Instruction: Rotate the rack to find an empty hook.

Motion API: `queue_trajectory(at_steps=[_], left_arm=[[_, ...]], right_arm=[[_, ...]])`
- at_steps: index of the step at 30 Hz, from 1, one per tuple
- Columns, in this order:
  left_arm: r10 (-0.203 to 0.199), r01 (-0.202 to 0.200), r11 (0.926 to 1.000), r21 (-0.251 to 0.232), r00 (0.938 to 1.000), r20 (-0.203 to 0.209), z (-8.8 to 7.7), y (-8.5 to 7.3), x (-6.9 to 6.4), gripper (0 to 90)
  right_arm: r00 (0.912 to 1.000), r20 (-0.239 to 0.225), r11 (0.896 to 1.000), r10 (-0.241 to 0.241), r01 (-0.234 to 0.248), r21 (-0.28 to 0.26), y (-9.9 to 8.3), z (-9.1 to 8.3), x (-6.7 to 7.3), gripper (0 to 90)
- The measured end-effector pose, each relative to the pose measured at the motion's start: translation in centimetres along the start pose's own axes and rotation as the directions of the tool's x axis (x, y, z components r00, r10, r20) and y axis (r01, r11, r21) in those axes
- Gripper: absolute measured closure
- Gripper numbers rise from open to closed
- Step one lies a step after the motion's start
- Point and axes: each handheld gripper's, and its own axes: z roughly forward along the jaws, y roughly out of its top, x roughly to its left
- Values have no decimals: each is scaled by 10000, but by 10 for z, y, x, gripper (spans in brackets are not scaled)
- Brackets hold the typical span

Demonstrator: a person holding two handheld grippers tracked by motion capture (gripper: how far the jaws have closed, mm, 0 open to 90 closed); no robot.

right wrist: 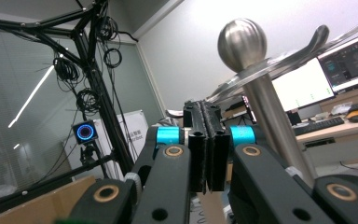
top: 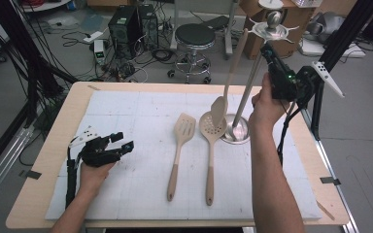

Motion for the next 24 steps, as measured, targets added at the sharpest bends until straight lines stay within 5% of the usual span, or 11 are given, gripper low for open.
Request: queue_trajectory(at_steps=[10, 16, 21, 24], left_arm=[[-145, 145, 9999, -77, 9999, -42, -1, 0, 1, 307], [-113, 113, 9999, -42, 9999, -29, -2, 0, 2, 307], [-220, 219, 9997, -106, 9997, -87, -4, 0, 3, 307], [-172, 170, 9998, -139, 9998, -136, -6, 0, 3, 307]], right_arm=[[9986, -68, 9974, -529, 531, 488, -4, 16, 13, 900], [9997, -147, 9978, -180, 189, 638, -9, 28, 9, 900], [9996, -139, 9982, -236, 243, 548, -10, 17, 3, 900], [9993, 340, 9990, -149, 135, 428, -10, 5, -8, 900]])
